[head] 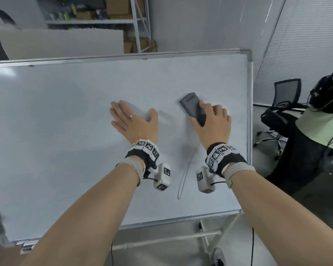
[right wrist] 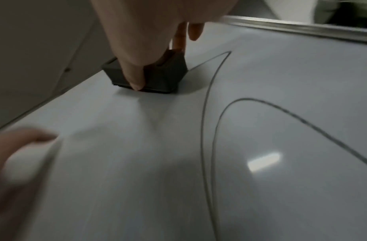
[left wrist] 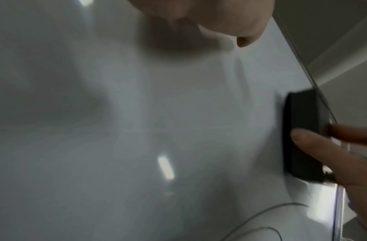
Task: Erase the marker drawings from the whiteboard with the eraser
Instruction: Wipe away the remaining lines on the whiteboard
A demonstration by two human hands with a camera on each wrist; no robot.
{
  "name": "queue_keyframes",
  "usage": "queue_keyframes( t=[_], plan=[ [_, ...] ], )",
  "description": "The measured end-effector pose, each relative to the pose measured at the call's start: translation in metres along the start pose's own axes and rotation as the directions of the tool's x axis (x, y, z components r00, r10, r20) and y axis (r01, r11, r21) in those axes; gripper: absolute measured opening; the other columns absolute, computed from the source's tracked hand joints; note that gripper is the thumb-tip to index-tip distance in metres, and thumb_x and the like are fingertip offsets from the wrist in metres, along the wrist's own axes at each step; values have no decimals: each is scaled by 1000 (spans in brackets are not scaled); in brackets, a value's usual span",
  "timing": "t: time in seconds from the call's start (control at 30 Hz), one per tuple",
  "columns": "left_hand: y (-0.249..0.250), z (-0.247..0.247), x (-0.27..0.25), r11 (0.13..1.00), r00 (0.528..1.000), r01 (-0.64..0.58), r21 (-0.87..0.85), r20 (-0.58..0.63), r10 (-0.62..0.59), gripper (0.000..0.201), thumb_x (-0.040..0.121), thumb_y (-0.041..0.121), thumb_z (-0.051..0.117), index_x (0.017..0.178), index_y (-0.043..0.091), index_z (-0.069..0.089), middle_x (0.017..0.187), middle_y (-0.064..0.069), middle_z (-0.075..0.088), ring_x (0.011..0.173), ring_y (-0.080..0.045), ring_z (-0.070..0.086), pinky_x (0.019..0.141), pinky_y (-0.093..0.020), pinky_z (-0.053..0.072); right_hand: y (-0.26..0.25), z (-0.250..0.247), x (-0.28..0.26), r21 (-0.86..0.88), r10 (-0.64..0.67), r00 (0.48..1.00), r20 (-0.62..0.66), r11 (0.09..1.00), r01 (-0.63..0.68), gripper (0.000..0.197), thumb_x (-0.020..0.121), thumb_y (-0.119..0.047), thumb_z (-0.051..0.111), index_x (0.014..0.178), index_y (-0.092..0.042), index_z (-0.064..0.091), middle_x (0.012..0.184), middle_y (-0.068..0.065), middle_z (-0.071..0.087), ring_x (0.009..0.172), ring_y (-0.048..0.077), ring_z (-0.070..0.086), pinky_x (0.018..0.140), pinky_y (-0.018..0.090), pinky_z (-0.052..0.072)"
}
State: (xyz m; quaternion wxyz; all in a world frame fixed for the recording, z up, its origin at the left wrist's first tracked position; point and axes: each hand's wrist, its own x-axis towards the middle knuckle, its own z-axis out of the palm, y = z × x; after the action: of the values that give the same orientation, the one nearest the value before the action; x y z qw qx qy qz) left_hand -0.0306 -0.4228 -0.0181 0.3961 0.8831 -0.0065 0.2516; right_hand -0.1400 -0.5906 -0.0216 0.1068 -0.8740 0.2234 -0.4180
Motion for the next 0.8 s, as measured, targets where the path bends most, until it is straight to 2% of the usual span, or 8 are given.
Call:
queue_keyframes(
  t=[0.1,0.2,0.33,0.43,0.5,0.6,0.7,0.8],
  plan=[
    [12,4,-1,999,999,-30,-12,16,30,102,81,61,48,157,8,6,165,-9,-2,153,-26,-4,122,-49,1,35,-20,19,75,298,952,-65,953,-293,53,85,-53,65,127,-24,52,109,11,58,103,33,53,89,44,42],
    [13,10,-5,999,999,-47,10,-1,47,105,81,65,48,157,7,6,165,-10,0,153,-28,-2,122,-50,1,48,-26,16,39,376,924,-74,927,-374,53,86,-51,66,129,-23,51,112,13,57,107,34,53,91,44,41],
    [5,15,-13,998,997,-63,30,-46,64,114,79,80,44,157,6,7,165,-11,4,153,-29,1,122,-52,3,22,-12,4,111,203,977,-60,975,-195,52,81,-48,71,126,-26,57,108,8,58,100,30,49,81,39,45],
    [1,17,-14,996,996,-82,37,-36,84,114,78,79,47,158,7,7,165,-10,3,153,-29,0,122,-51,2,2,-1,-6,115,-64,997,42,992,59,52,80,-44,73,126,-25,59,107,5,58,99,27,48,84,39,46],
    [2,19,-14,995,995,-91,34,-32,92,114,79,79,47,158,7,7,165,-10,3,153,-29,-1,122,-50,2,5,0,-10,79,-101,993,55,992,97,51,81,-44,71,127,-25,58,108,5,59,99,28,50,85,40,46],
    [4,24,-19,994,993,-111,25,-26,112,112,80,78,45,158,7,7,165,-10,3,153,-28,0,122,-49,1,34,-5,-12,10,102,994,-29,995,-102,53,84,-49,66,129,-24,54,109,9,58,98,29,51,81,40,46],
    [2,27,-22,991,991,-127,35,-28,128,111,81,79,43,157,6,9,165,-11,4,153,-28,1,123,-48,2,67,-13,-13,59,409,907,-104,913,-405,55,84,-50,65,128,-22,52,111,13,57,104,34,50,84,47,49],
    [0,30,-27,991,991,-125,53,-49,128,109,82,78,43,157,4,12,165,-12,7,153,-30,4,122,-50,4,68,-9,-29,82,376,921,-101,926,-369,53,83,-48,68,127,-21,54,110,12,55,104,32,48,82,43,49]
  ],
)
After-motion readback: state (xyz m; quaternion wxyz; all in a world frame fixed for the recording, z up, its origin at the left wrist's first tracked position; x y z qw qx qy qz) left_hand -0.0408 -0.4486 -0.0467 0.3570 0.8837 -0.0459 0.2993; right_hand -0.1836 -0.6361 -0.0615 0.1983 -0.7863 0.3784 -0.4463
